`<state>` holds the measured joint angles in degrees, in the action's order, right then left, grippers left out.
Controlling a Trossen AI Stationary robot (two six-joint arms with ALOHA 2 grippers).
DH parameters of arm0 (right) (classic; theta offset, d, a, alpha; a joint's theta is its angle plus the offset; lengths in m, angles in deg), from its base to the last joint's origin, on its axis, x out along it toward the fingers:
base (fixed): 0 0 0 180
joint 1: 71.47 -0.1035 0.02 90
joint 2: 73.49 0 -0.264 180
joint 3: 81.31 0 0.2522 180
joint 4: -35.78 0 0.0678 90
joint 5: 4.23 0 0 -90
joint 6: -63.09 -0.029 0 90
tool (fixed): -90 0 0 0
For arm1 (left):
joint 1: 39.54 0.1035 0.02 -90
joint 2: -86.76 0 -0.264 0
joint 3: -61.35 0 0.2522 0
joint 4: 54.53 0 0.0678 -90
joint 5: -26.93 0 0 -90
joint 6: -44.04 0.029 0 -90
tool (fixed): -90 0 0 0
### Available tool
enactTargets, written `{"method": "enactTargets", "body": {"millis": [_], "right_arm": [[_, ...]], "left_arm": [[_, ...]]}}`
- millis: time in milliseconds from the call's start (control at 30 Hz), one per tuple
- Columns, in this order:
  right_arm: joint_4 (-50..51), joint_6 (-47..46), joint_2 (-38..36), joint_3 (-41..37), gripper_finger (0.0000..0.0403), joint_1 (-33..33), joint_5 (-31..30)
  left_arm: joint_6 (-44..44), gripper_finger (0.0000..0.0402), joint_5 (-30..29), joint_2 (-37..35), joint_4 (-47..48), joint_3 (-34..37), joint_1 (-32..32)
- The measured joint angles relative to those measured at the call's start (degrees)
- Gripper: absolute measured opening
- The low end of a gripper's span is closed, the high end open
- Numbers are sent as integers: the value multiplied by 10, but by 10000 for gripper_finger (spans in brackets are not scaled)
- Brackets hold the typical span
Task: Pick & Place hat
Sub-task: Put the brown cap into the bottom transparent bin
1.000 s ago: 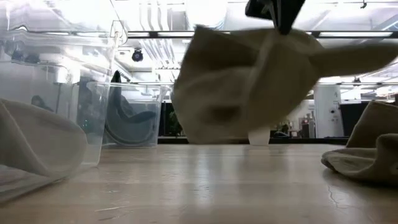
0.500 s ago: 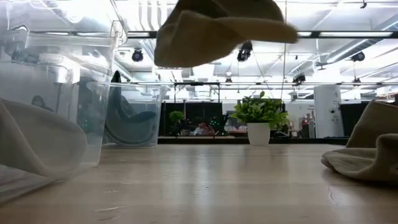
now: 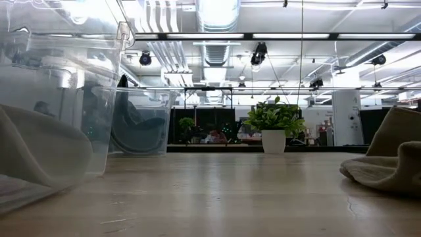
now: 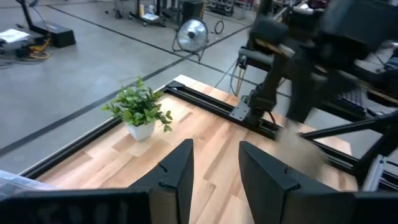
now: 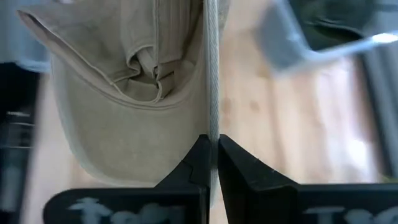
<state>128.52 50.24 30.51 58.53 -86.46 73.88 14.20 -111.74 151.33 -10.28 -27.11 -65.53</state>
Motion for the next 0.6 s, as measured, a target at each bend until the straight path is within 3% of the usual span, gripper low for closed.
{"method": "enactTargets", "body": {"millis": [400,600], "right_arm": [[-187,0,4,-97,11,0,119],[-341,-2,4,-162,11,0,181]], "left_arm": [[41,119,-24,-4,-26,-3,0],[53,119,-24,-9,-29,-3,0]]}}
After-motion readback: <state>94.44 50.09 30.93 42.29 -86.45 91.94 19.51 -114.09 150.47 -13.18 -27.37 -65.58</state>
